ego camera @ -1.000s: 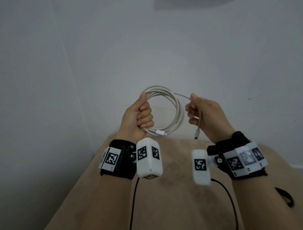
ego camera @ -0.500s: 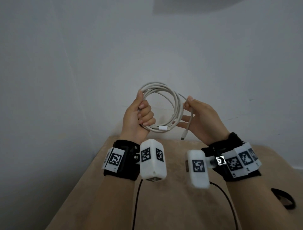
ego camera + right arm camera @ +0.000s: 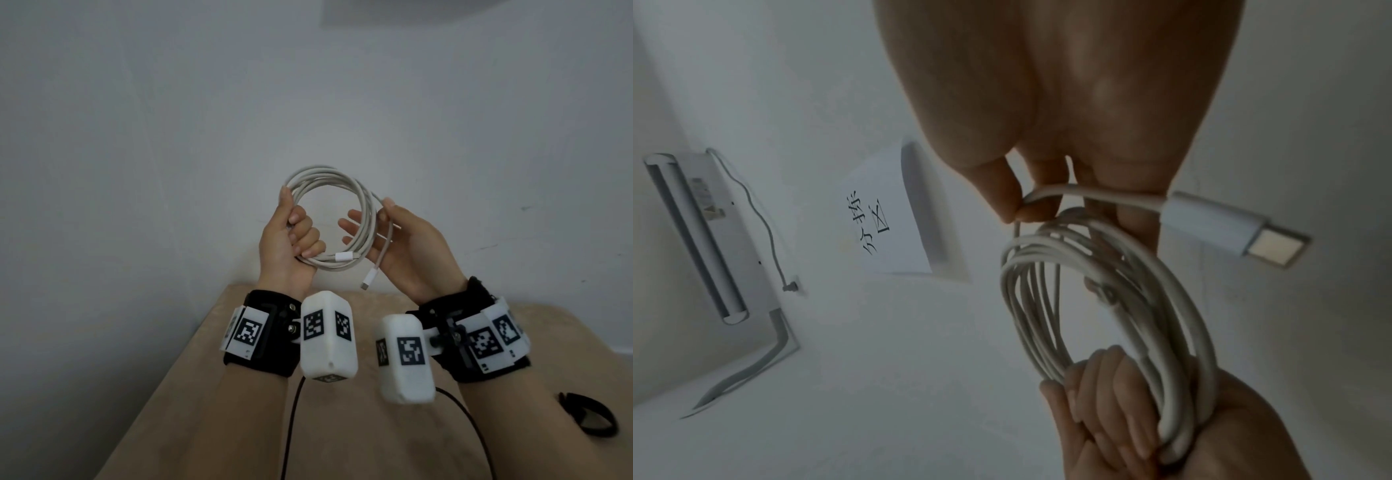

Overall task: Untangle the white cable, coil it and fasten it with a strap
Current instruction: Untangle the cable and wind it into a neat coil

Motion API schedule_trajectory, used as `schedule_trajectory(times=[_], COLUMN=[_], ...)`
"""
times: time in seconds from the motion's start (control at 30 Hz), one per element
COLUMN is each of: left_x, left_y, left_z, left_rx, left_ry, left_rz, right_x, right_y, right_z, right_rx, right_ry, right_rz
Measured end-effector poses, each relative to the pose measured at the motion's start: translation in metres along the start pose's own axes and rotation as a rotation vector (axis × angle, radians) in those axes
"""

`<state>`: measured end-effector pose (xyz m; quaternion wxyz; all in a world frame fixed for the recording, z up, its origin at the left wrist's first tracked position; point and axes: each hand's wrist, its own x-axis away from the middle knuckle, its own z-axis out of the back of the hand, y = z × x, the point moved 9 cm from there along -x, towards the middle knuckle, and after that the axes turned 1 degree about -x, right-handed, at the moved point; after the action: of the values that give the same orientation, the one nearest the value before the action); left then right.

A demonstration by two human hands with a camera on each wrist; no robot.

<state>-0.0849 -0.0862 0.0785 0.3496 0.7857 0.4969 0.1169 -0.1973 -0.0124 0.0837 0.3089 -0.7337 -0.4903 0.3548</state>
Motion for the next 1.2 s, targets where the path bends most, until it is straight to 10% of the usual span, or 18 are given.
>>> schedule_trajectory(times=[0.73,1.2], left_x=[-0.003,0.015], left_y=[-0.021,-0.039], left_z=[-0.012,0.013], left_rx=[-0.006,-0.691], left_ry=[-0.078,-0.296], left_rz=[0.095,0.353], right_x=[-0.003,0.008], right_y=[-0.005,0.020], right_z=[0.001,0.007], right_rx=[-0.255,0.363], right_ry=[-0.052,-0.166], right_rz=[0.044,-0.279])
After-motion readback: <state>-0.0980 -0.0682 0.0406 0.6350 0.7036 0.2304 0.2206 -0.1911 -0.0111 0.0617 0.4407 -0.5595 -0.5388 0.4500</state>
